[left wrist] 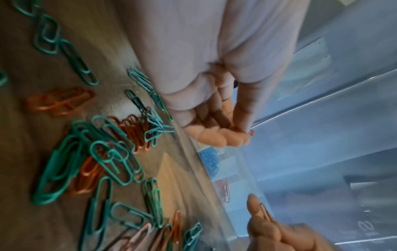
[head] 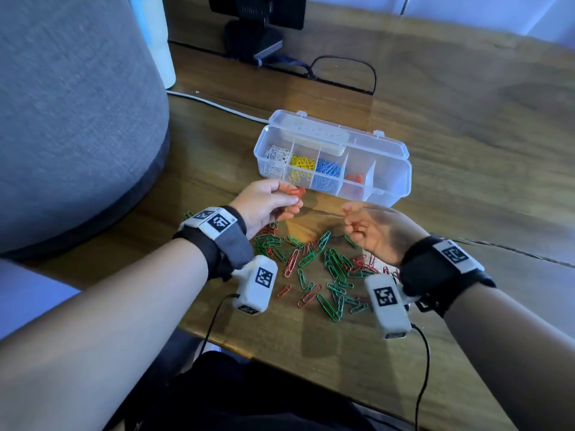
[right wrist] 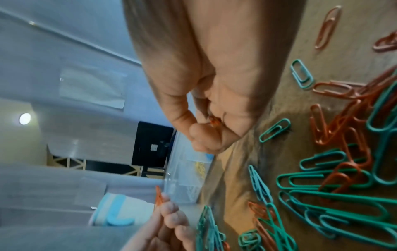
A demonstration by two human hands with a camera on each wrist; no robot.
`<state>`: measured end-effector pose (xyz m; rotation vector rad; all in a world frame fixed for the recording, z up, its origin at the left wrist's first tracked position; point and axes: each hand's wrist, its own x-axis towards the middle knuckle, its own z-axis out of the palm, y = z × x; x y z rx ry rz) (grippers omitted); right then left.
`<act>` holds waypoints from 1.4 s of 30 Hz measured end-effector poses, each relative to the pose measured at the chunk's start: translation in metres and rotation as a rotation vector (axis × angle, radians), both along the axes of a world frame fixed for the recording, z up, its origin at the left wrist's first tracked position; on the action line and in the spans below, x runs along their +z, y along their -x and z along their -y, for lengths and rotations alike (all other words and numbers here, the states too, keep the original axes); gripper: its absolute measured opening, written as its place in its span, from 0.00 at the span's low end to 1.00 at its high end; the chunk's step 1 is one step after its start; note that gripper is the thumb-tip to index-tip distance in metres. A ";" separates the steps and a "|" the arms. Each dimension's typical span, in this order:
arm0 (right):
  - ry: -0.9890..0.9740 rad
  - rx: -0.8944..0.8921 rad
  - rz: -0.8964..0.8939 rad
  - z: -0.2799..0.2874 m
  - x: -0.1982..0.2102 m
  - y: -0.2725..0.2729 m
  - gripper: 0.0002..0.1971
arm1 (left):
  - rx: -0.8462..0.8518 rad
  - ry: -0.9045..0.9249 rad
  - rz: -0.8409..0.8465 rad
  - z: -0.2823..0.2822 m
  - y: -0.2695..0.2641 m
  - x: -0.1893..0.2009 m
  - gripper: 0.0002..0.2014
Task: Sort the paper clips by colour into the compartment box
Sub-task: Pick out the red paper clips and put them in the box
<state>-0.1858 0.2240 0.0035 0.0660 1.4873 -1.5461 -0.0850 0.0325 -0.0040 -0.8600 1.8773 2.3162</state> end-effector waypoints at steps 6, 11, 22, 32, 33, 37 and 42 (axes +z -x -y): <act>0.004 -0.210 0.133 -0.015 0.022 0.022 0.08 | -0.059 -0.085 0.004 -0.008 0.013 0.020 0.14; 0.012 -0.293 -0.010 -0.018 0.045 0.054 0.09 | -0.067 -0.015 0.055 -0.027 0.061 0.042 0.14; 0.093 -0.308 -0.149 0.014 0.035 0.056 0.10 | -0.359 0.833 0.117 -0.032 0.113 0.041 0.10; -0.384 0.388 -0.723 -0.004 0.016 -0.023 0.07 | -0.347 0.930 0.176 0.006 -0.018 0.024 0.08; -0.436 0.498 -0.819 -0.002 0.010 -0.032 0.07 | -0.331 0.933 0.206 0.008 -0.032 0.017 0.08; -0.429 0.786 -1.108 0.019 -0.006 -0.059 0.14 | -0.242 1.009 0.280 0.013 -0.075 -0.008 0.08; -0.506 1.066 -1.338 0.038 -0.030 -0.070 0.17 | -0.262 0.984 0.273 0.013 -0.098 -0.028 0.12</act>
